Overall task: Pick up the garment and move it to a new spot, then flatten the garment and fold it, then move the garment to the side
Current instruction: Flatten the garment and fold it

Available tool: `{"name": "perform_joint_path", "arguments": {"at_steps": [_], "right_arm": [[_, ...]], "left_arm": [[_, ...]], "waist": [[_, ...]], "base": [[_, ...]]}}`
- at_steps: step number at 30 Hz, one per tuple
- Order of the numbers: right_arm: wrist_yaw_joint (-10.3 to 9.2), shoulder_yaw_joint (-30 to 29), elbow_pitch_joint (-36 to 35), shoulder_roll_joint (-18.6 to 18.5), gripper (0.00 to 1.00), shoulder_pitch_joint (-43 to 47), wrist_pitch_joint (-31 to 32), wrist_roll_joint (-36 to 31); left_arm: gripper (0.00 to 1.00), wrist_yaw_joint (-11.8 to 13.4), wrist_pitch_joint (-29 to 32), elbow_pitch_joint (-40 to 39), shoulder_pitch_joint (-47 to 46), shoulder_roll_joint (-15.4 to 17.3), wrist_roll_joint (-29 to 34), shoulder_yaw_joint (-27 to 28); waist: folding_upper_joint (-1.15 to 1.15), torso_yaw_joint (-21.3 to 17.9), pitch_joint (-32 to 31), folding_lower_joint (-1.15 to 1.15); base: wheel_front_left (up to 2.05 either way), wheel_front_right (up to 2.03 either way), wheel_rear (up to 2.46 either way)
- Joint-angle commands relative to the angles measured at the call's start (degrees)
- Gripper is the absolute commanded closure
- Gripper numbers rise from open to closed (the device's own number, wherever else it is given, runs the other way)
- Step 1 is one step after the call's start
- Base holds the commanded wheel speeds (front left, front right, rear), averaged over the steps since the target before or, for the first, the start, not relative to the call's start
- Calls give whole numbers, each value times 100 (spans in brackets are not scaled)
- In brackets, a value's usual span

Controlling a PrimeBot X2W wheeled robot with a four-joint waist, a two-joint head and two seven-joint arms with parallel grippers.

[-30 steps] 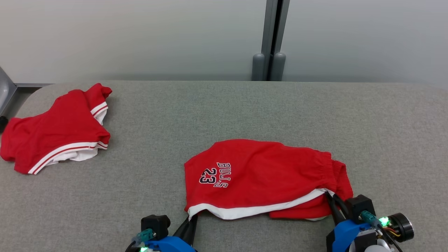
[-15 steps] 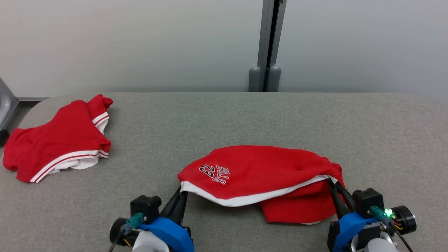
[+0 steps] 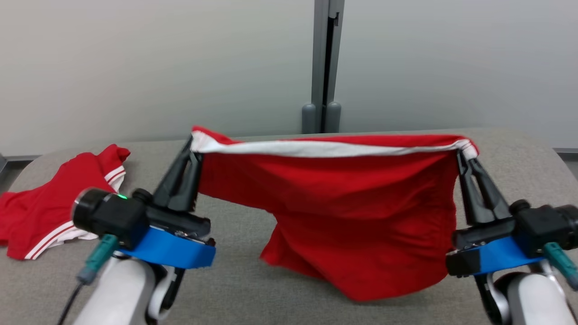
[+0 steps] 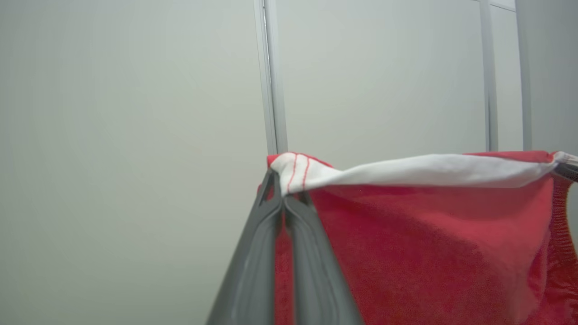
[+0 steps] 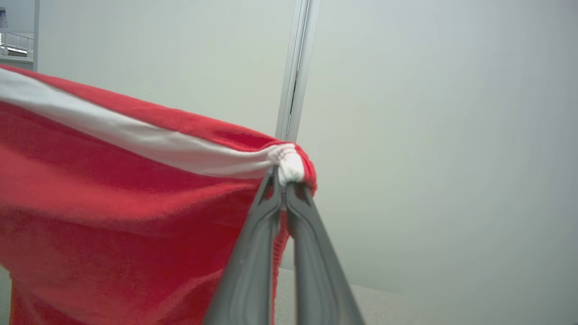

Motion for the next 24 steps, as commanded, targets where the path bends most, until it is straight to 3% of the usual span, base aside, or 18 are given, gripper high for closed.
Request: {"name": "perform_joint_path", "arguments": {"at_steps": [1,8,13,18,24], "right_arm": [[1,-26,-303,-39,100,117,74,47],[1,-118,-2482,-102,100,540,704,-20],[1,-183,-3341,-225,100,735,1069,-88],[1,-147,-3068,-290,100,630,1249,101],[1,171,-1795,-557,100,-659,1162,306]], "left_arm": [[100,48,77,-282,-119,80,1,76],[100,258,903,-2336,-105,654,101,345],[100,291,1522,-3033,-190,942,4,474],[100,163,1847,-2794,-426,981,-232,441],[100,-150,2085,-1684,-1567,966,-422,347]], "waist": [[0,-64,-48,0],[0,-293,-92,0],[0,-393,14,0],[0,-434,348,0],[0,-457,1311,0]], "base": [[0,0,0],[0,0,0],[0,0,0],[0,0,0],[0,0,0]]}}
